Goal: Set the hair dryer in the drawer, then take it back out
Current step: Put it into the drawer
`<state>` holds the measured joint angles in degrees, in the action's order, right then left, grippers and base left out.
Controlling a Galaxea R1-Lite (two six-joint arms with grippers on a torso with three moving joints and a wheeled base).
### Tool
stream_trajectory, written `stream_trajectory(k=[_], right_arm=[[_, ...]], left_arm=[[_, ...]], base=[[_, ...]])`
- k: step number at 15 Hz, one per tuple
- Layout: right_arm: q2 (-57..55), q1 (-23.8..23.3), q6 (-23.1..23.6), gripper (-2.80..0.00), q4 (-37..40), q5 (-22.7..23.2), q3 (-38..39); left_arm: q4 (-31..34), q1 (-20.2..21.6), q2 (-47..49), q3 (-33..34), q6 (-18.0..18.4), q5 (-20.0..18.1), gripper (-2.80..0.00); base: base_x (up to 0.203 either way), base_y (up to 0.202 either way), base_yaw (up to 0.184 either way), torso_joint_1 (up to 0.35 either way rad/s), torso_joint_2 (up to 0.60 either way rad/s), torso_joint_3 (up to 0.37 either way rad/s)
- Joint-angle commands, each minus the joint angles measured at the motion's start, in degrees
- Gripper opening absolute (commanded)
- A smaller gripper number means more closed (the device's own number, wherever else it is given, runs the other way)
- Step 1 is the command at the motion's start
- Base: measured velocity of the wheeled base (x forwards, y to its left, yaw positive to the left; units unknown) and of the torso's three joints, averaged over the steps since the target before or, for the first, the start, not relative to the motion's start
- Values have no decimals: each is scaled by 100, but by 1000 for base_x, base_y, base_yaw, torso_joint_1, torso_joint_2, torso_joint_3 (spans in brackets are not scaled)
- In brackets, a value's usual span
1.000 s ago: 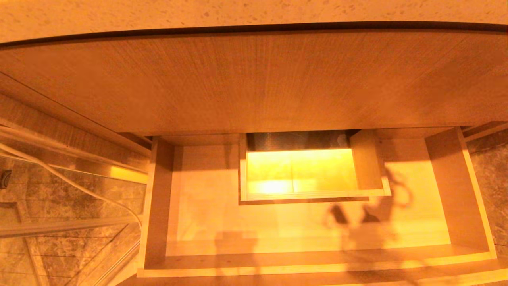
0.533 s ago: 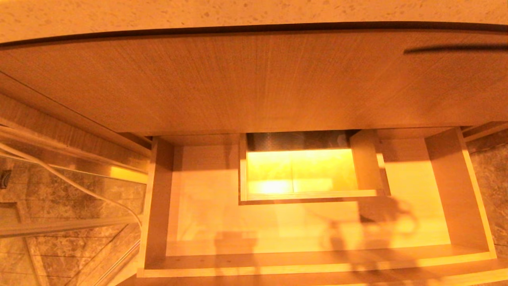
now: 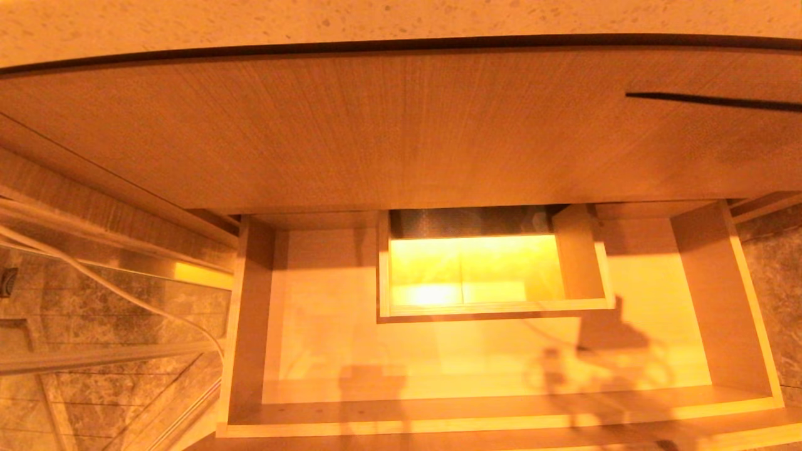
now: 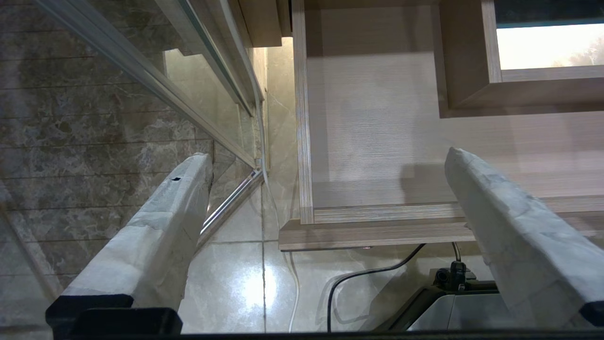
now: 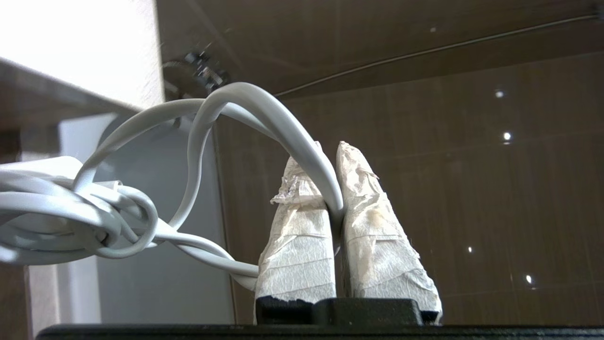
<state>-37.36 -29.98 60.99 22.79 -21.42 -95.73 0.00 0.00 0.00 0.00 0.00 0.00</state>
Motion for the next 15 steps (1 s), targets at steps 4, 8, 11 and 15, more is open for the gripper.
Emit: stream_trajectory(k=[4, 8, 11, 15], right_arm=[[56, 57, 70, -280, 911, 24, 473], [59, 183, 68, -280, 1811, 105, 834], [-1, 221, 59, -280, 2243, 412, 1220], [-111, 307, 171, -280, 2380, 566, 1779]], left_arm=[[0, 0, 0, 0, 0, 0, 0], [0, 0, 0, 0, 0, 0, 0], [0, 0, 0, 0, 0, 0, 0], [0, 0, 0, 0, 0, 0, 0]], base=[[0, 0, 0, 0, 0, 0], [0, 0, 0, 0, 0, 0], [0, 0, 0, 0, 0, 0], [0, 0, 0, 0, 0, 0]])
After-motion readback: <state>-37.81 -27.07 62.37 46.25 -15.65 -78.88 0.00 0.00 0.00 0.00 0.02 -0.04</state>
